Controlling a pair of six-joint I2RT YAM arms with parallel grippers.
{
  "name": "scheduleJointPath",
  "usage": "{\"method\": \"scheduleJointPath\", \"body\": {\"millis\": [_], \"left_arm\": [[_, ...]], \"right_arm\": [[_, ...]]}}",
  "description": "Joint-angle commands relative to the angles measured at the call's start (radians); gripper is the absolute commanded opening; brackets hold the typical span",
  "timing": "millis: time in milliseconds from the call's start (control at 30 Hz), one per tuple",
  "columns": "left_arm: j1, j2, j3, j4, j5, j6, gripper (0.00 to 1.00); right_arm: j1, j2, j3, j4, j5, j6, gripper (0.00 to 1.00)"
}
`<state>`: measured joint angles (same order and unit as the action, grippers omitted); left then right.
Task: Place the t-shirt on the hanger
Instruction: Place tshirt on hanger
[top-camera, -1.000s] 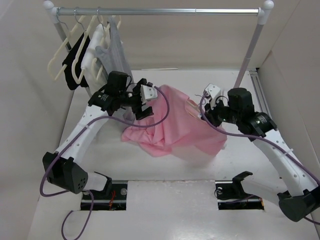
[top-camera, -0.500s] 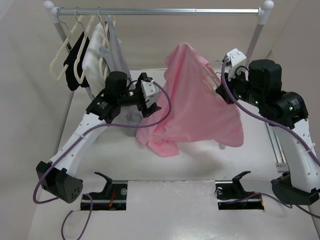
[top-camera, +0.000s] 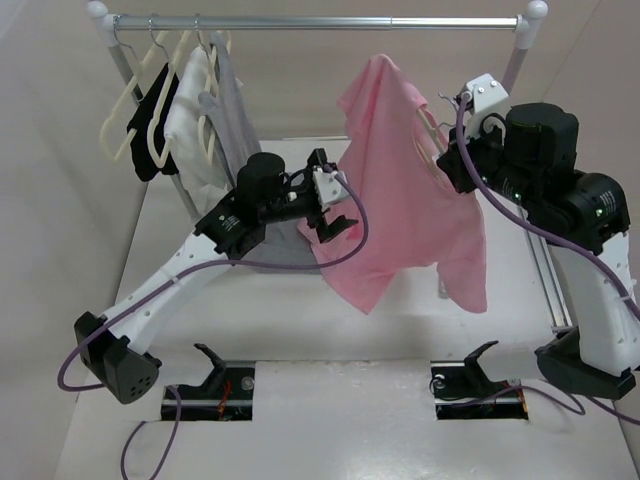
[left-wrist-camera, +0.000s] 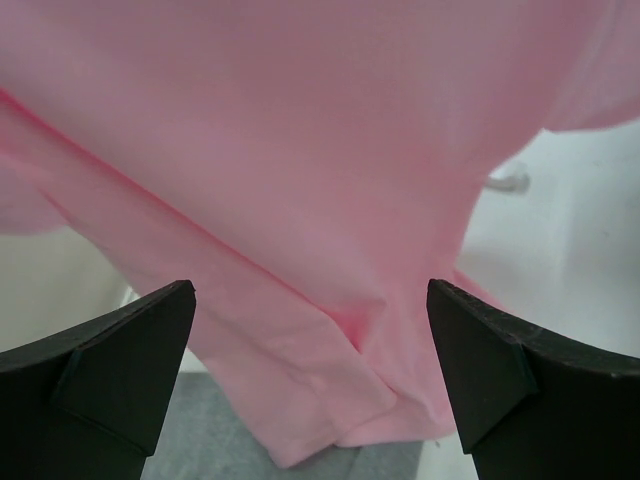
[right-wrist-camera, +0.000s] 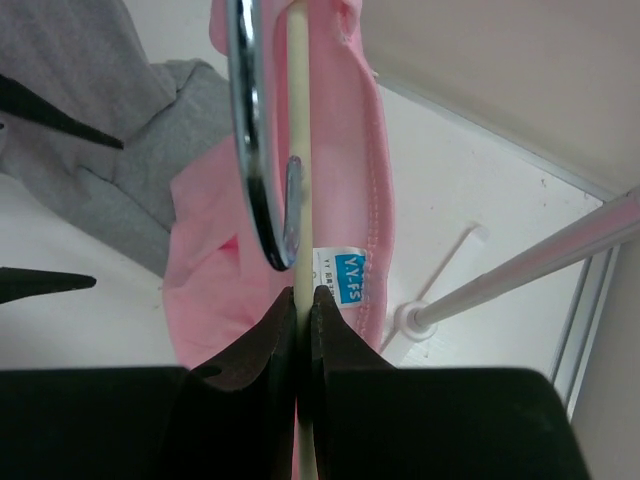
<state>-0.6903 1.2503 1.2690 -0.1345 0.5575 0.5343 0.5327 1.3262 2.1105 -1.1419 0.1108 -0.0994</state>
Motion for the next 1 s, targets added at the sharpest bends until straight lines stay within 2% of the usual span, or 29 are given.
{"method": "scheduleJointPath", "body": {"millis": [0,100,167,200,300,433,567,633,667,700,767,800,867,900,933,967], "left_arm": [[-0.018,0.029,0.117,0.116,-0.033,-0.033,1.0],[-0.063,0.052,0.191,0.116,-0.024,-0.033,1.0],[-0.115,0.061,0.219,0.116,-0.015,-0.033,1.0],[-0.135,0.061,0.228,0.116,-0.005,-0.033,1.0],[-0.207,0.061,0.228,0.162,0.004,-0.107,1.0],[-0.268,0.052,0.21,0.216,-0.037,-0.201,1.0],[-0.287,0.052,0.201,0.216,-0.056,-0.224,1.0],[-0.287,0.041,0.191,0.204,-0.07,-0.203,1.0],[-0.287,0.041,0.179,0.194,-0.126,-0.188,1.0],[-0.287,0.031,0.17,0.194,-0.166,-0.165,1.0],[-0.287,0.02,0.17,0.194,-0.246,-0.024,0.99],[-0.287,0.005,0.159,0.206,-0.302,0.045,0.97],[-0.247,-0.026,0.145,0.228,-0.315,0.212,0.88],[-0.227,-0.035,0.145,0.24,-0.286,0.249,0.81],[-0.212,-0.044,0.145,0.249,-0.268,0.285,0.64],[-0.198,-0.045,0.145,0.25,-0.252,0.317,0.57]], "right_arm": [[0.027,-0.045,-0.02,0.142,0.09,0.049,0.0],[0.045,-0.088,-0.072,0.218,0.162,0.076,0.0],[0.055,-0.142,-0.17,0.292,0.191,0.124,0.0],[0.055,-0.165,-0.219,0.403,0.211,0.145,0.0],[0.064,-0.238,-0.406,0.58,0.254,0.26,0.0],[0.127,-0.272,-0.553,0.792,0.438,0.415,0.0],[0.193,-0.259,-0.603,0.878,0.515,0.474,0.0],[0.219,-0.219,-0.58,0.878,0.515,0.437,0.0],[0.233,-0.207,-0.564,0.836,0.497,0.416,0.0],[0.245,-0.197,-0.549,0.808,0.478,0.396,0.0],[0.245,-0.197,-0.549,0.756,0.454,0.327,0.0],[0.245,-0.221,-0.581,0.755,0.408,0.302,0.0],[0.245,-0.289,-0.694,0.792,0.334,0.212,0.0],[0.245,-0.309,-0.723,0.792,0.27,0.19,0.0],[0.245,-0.326,-0.747,0.779,0.244,0.173,0.0],[0.245,-0.34,-0.779,0.763,0.218,0.156,0.0]]}}
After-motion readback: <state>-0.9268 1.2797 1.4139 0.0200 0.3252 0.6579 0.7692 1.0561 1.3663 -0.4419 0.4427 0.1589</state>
